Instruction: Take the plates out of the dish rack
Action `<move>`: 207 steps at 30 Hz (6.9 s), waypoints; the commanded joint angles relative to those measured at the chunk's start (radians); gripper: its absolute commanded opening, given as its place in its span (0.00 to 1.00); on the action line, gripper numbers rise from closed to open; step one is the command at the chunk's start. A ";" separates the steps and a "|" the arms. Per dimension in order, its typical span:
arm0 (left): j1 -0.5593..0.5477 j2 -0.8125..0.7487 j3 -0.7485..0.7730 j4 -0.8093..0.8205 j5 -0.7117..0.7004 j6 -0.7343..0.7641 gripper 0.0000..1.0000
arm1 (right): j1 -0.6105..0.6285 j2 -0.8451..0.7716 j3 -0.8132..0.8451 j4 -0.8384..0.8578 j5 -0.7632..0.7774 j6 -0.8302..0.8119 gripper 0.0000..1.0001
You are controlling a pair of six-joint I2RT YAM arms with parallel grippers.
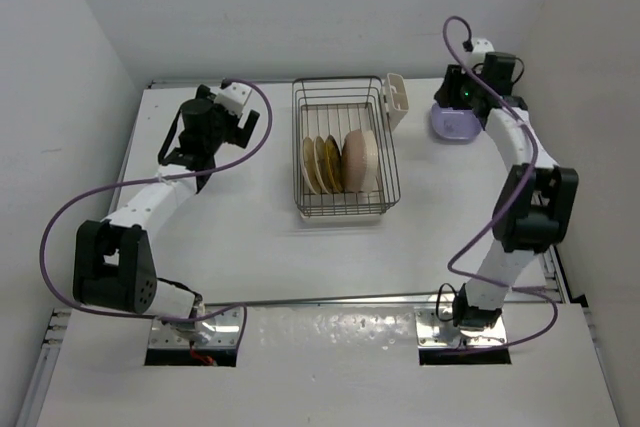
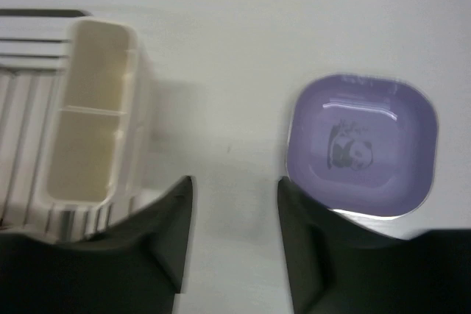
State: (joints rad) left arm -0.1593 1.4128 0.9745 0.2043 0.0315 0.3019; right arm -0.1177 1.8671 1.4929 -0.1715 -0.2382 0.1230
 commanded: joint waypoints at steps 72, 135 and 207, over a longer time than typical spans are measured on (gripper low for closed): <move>-0.051 -0.259 -0.300 -0.008 0.352 0.137 0.98 | 0.139 -0.252 -0.545 0.631 -0.704 1.003 0.00; -0.055 -0.245 -0.293 0.001 0.354 0.134 0.98 | 0.009 -0.408 0.035 -0.513 -0.199 0.196 0.00; 0.014 0.035 -0.072 -0.068 0.096 0.115 1.00 | 0.095 0.396 0.429 -0.296 0.365 -0.226 0.53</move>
State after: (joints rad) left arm -0.1566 1.4532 0.8669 0.1192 0.1116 0.4110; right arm -0.0360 2.3299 1.9224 -0.4976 0.0982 -0.1013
